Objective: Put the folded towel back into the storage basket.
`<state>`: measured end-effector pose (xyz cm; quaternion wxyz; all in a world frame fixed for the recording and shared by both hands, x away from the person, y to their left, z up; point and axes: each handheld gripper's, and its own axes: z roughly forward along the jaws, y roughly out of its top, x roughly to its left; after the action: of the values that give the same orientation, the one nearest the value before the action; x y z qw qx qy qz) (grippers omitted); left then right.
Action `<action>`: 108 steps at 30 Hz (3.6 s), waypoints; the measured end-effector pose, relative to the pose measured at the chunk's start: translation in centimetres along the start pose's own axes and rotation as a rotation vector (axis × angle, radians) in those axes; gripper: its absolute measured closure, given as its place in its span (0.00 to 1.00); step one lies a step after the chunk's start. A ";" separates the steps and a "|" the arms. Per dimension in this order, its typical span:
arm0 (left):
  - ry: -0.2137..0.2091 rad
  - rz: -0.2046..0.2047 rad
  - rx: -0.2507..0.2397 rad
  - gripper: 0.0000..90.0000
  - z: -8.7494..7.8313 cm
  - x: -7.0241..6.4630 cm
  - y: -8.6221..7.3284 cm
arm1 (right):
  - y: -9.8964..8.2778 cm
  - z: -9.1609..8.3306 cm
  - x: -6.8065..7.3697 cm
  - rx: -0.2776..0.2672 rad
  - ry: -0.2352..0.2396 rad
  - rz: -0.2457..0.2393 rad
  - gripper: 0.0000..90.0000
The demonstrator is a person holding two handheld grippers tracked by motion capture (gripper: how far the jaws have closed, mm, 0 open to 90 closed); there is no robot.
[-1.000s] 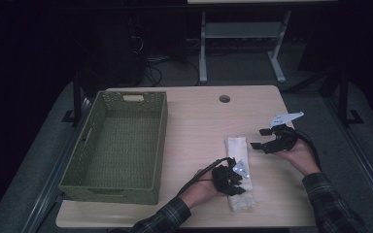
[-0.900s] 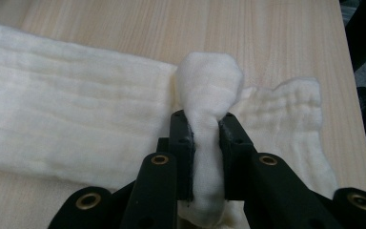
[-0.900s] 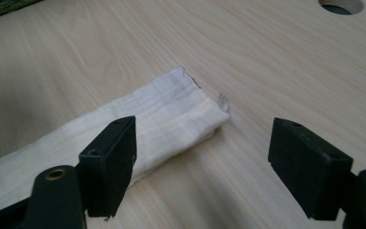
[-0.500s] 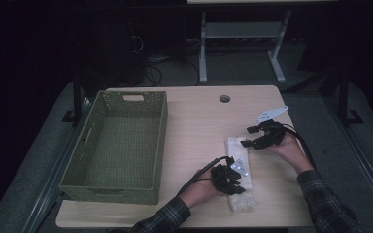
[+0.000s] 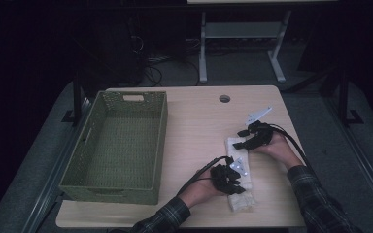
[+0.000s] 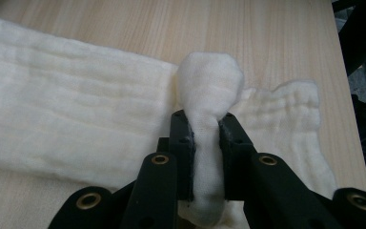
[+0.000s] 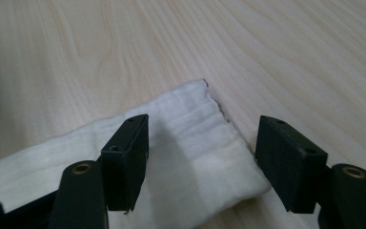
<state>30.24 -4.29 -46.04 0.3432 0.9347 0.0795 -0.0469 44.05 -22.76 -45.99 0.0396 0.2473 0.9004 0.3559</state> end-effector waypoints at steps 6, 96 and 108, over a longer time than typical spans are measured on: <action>-0.005 -0.004 -0.004 0.87 0.0 0.0 0.0 | 0.1 1.0 -0.3 -0.003 0.013 -0.012 0.40; 0.147 -0.052 -0.243 0.88 -21.4 1.4 -0.8 | 13.9 -3.1 5.9 -0.142 0.126 -0.167 0.90; 0.199 -0.084 -0.266 0.88 -25.2 2.0 -3.5 | 18.6 -1.4 7.7 -0.157 0.134 -0.231 0.90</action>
<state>32.42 14.92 -29.38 0.4520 0.8770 0.1574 0.0424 44.78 -8.37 -31.85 0.0395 0.1139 0.8929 0.4338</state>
